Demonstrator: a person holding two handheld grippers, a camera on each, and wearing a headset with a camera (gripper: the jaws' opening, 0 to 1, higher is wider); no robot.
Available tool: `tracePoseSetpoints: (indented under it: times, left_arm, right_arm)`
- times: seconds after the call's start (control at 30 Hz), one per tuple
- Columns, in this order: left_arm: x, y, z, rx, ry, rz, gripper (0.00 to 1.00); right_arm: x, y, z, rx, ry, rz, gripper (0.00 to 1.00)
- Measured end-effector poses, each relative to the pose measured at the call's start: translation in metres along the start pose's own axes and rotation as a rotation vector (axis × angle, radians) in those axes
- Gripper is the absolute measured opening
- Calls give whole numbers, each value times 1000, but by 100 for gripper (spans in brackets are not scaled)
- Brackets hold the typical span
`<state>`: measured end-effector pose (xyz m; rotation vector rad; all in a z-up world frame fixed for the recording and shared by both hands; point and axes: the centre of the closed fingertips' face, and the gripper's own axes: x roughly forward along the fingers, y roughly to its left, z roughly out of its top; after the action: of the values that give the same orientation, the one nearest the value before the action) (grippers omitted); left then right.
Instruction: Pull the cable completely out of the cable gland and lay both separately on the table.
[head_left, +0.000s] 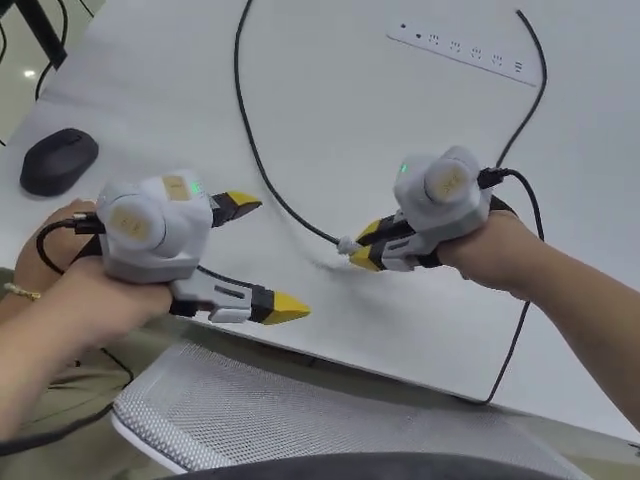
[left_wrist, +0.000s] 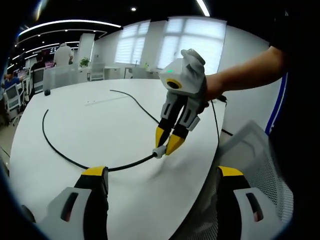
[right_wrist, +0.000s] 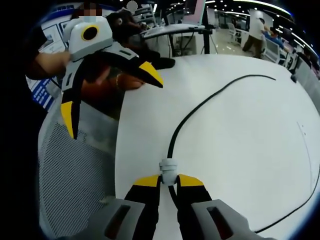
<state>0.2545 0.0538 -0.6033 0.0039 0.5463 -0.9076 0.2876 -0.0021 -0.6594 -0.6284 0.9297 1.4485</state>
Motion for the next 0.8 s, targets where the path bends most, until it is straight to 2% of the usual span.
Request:
tracePoseSetpoints:
  times: [0.07,0.2,0.33,0.43,0.63,0.8]
  left_arm:
    - [5,-3,6,27,4,-13,89]
    - [14,-11,17,42,-5,-48,87]
    - [24,-19,21,78,3,-80,83]
    - [30,-22,24,81,-3,-99,81]
    - [37,-29,34,82,-27,-145,71]
    - [38,-34,34,104,-24,-174,57]
  right_arm:
    - [-6,5,2,-8,-2,2,6]
    - [-17,13,9,-27,-13,5,6]
    - [-29,24,15,-52,-10,11,6]
    - [-36,30,17,-83,-6,5,6]
    - [-51,44,24,-144,6,2,6]
    - [-60,51,25,-190,25,-3,6]
